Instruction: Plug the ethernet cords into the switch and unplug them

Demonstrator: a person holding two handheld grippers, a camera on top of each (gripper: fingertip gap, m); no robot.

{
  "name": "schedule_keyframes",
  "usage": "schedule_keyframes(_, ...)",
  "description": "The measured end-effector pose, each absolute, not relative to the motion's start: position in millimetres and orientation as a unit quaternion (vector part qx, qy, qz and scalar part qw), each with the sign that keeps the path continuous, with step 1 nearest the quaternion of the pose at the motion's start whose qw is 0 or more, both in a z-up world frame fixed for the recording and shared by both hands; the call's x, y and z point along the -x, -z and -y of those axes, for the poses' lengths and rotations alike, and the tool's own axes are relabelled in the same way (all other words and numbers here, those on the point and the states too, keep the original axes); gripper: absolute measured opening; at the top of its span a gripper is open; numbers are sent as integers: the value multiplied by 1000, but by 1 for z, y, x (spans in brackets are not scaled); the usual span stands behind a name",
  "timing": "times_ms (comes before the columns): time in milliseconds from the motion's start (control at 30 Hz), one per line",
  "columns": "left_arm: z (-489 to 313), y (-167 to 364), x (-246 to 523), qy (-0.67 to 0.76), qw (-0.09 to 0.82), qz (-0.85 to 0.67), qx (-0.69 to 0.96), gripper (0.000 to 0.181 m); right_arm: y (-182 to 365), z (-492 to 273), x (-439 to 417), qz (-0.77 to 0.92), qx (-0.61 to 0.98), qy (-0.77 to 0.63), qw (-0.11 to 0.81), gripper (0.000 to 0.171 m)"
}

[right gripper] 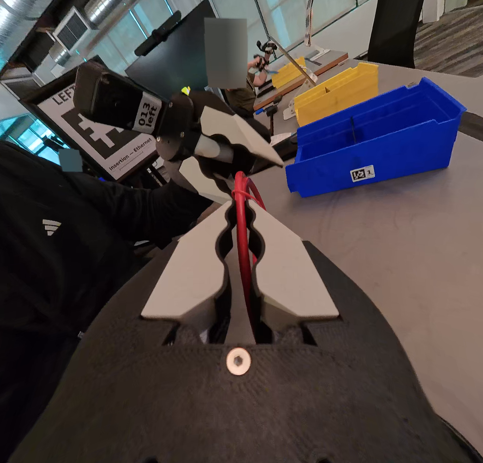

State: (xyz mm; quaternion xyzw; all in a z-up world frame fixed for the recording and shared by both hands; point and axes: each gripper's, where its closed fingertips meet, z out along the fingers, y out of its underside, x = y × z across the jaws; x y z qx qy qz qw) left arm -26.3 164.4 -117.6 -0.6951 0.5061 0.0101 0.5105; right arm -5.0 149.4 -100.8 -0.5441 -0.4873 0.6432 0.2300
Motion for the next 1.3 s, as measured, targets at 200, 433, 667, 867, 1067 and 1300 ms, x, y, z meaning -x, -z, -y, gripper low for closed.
schedule_keyframes(200,-158,136,16,-19,472,-535,700,2,114,-138,8,517,557,-619,202,3)
schedule_keyframes(433,-157,131,17,25,473,-513,716,1,113,-139,11,531,558,-595,231,5)
schedule_keyframes(667,-158,126,17,74,481,-488,725,1,114,-145,12,541,573,-558,259,21)
schedule_keyframes(867,-159,122,18,104,487,-471,729,0,112,-149,10,553,579,-527,285,33)
schedule_keyframes(1067,-158,119,20,122,487,-462,731,0,106,-153,9,550,573,-523,309,41)
schedule_keyframes(1300,-162,116,29,139,481,-434,749,0,82,-162,-9,568,565,-454,391,52)
